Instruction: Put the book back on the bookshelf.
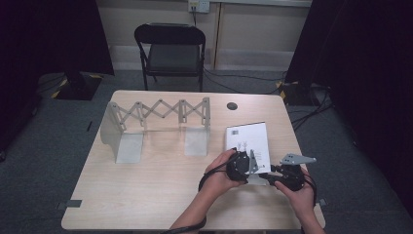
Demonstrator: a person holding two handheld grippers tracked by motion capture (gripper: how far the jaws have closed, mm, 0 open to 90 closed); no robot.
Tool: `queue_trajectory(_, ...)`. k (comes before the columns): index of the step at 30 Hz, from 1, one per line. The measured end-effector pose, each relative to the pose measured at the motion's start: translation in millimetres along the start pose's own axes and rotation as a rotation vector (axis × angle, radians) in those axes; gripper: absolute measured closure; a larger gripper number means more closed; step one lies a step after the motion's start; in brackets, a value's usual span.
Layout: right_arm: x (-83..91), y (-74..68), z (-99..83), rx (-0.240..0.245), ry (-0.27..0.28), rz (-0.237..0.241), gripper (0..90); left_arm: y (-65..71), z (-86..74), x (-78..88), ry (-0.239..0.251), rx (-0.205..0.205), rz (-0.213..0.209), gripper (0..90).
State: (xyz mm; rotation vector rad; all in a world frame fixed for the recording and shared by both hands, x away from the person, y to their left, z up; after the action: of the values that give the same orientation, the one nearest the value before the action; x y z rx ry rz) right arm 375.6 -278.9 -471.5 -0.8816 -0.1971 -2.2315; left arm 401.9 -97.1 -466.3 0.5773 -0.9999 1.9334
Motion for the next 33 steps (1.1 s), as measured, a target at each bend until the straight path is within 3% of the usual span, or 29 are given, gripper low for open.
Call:
queue_trajectory(4,-3.1,-1.0,-0.5,0.012,-0.005,0.016,36.8,-0.2,3.3,5.1,-0.021,-0.001,0.011,38.7)
queue_trajectory(9,-4.5,3.3,-7.6,0.045,-0.044,0.020,28.8,-4.6,9.2,13.9,-0.054,0.025,0.015,44.7)
queue_trajectory(14,-1.7,5.1,-11.5,0.101,-0.035,0.013,26.0,-11.9,13.7,21.5,-0.063,0.065,0.011,48.3)
queue_trajectory(16,-0.9,7.0,-14.2,0.100,-0.042,0.012,25.7,-15.4,15.9,24.7,-0.077,0.066,0.010,49.8)
queue_trajectory(21,3.9,11.2,-19.7,0.095,-0.040,0.017,25.7,-26.7,18.6,36.4,-0.081,0.119,-0.002,54.6)
queue_trajectory(25,5.8,12.0,-23.4,0.121,-0.043,0.019,24.4,-34.0,21.7,46.8,-0.094,0.150,-0.016,58.0)
queue_trajectory(29,7.6,8.8,-26.7,0.150,-0.038,0.048,20.1,-34.3,25.9,55.6,-0.114,0.163,-0.037,59.0)
queue_trajectory(33,12.7,3.4,-30.5,0.222,-0.052,0.068,20.6,-36.0,29.1,58.7,-0.136,0.151,-0.047,59.4)
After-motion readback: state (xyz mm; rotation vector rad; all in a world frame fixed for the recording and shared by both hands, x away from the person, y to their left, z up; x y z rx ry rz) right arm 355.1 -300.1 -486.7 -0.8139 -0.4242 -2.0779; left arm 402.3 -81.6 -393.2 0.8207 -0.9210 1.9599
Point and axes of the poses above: each handheld gripper's, and its own axes: x roughly backward along the jaws, z roughly out of its top, y roughly to its right, the point moved 2 cm from there along -x, roughly forward along the jaws, and after that the axes turned 4 degrees about -y, right-handed, at the moved point
